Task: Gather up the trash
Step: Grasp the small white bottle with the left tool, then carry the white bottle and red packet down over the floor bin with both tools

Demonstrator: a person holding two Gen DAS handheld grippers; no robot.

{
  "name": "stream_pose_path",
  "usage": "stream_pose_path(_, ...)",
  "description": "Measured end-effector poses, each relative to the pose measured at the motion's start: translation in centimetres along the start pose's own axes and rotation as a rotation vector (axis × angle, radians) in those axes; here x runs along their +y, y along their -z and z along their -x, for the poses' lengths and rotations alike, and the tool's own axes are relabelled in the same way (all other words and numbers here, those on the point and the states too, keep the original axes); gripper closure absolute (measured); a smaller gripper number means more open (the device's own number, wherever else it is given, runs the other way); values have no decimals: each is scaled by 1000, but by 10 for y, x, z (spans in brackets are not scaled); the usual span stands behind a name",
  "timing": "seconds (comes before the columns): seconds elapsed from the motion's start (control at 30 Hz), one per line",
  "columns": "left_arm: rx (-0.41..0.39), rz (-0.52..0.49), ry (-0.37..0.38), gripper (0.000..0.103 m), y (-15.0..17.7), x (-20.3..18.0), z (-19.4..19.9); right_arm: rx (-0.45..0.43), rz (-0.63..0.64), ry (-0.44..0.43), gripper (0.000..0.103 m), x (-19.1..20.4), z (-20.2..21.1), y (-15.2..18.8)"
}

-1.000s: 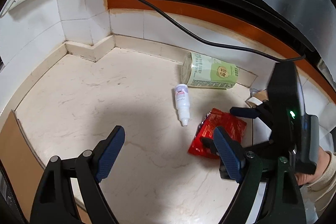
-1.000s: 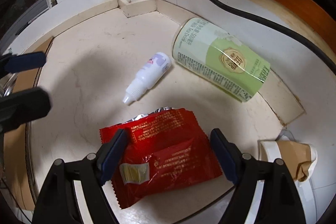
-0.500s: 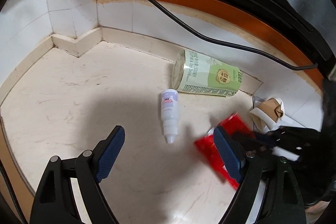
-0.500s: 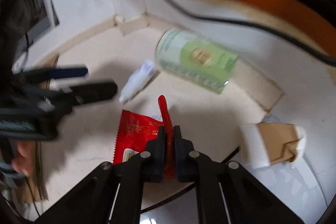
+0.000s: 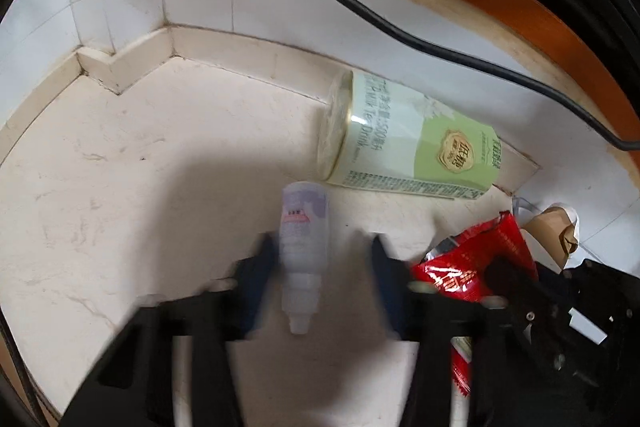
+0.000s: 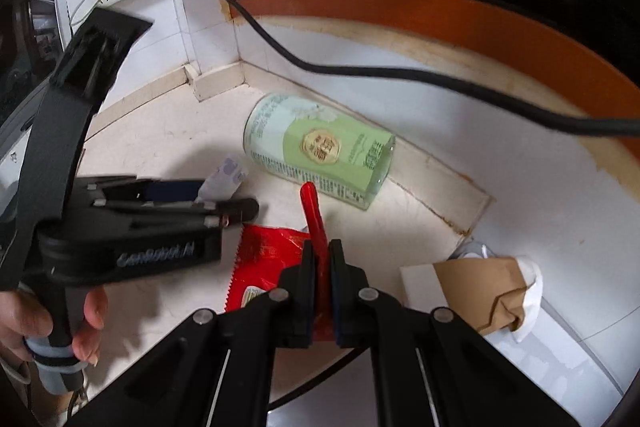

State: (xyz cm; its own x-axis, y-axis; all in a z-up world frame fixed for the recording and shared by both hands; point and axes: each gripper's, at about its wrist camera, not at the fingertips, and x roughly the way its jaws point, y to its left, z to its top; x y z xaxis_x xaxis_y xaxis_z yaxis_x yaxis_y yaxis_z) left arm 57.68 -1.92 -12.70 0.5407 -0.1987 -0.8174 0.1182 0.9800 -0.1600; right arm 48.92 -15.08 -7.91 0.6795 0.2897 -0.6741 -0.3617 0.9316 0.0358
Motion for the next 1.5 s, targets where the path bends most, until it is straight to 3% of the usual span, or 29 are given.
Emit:
stream_pose_path(0.43, -7, -13, 12, 81, 21, 11, 30, 1, 40, -3, 97, 23, 31, 10)
stream_pose_path(0.7, -39, 7, 70, 81, 45, 3, 87, -10, 11, -11, 97, 34, 83, 19)
stream_pose_path(0.9, -93, 49, 156, 81, 104, -14, 167, -21, 4, -39, 97, 52, 148, 54)
stream_pose_path(1.17, -196, 56, 194, 81, 216, -30, 264, -55, -50, -122, 97, 83, 237, 138)
stream_pose_path(1.3, -235, 71, 155, 81, 282, -28, 287, -53, -62, -115, 97, 103, 261, 185)
stream_pose_path(1.5, -197, 102, 110, 81, 371, -21, 285, -38, -7, -72, 97, 144, 271, 247)
